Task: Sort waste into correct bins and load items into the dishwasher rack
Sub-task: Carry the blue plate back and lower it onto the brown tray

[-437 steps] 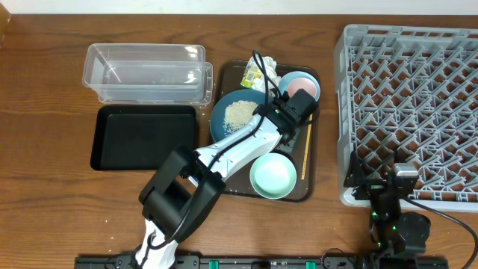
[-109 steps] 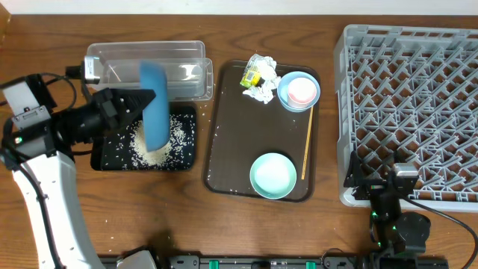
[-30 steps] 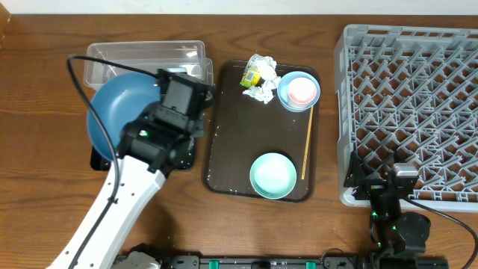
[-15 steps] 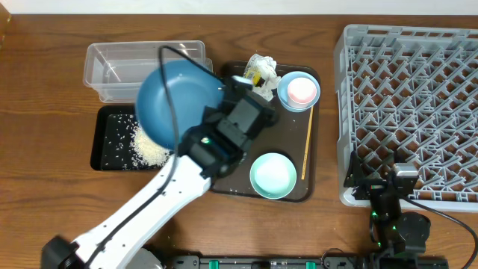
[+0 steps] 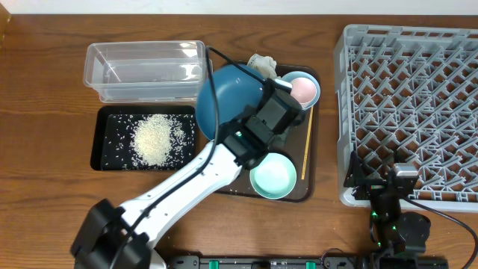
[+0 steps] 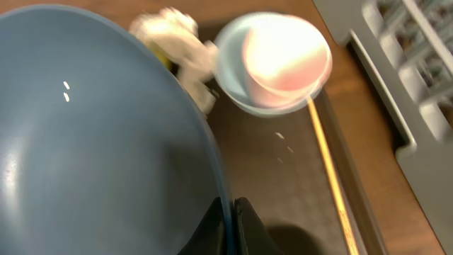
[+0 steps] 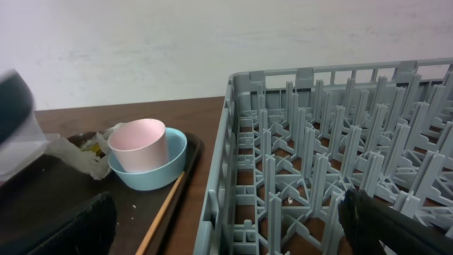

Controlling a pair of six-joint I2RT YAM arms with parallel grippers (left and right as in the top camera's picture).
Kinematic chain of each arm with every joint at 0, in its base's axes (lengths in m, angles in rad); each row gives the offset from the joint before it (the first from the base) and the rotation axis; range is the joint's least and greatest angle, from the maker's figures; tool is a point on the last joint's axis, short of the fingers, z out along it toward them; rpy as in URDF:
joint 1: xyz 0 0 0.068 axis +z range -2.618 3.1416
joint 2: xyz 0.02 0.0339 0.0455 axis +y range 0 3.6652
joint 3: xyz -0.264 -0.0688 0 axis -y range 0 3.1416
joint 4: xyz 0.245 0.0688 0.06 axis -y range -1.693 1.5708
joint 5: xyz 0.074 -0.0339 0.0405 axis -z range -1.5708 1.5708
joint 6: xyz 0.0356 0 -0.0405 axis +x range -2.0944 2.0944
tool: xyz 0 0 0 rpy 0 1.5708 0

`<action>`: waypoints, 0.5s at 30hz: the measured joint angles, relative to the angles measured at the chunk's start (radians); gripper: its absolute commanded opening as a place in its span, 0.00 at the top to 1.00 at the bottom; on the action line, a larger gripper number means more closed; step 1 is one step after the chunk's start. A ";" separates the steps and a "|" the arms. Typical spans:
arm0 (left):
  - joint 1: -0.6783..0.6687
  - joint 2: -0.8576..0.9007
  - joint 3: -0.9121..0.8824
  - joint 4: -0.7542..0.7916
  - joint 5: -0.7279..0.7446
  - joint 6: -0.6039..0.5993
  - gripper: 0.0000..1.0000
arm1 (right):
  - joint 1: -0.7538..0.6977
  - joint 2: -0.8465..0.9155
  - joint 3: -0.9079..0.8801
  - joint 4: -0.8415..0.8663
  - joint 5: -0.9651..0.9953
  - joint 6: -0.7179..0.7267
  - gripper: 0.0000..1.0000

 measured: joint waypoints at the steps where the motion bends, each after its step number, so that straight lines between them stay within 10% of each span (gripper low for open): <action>1: 0.000 0.014 0.000 0.000 0.025 0.000 0.94 | 0.000 0.000 0.000 0.000 0.000 0.000 0.01; 15: 0.000 0.101 0.000 0.000 0.136 -0.005 0.94 | 0.000 0.000 0.000 0.000 0.000 0.000 0.01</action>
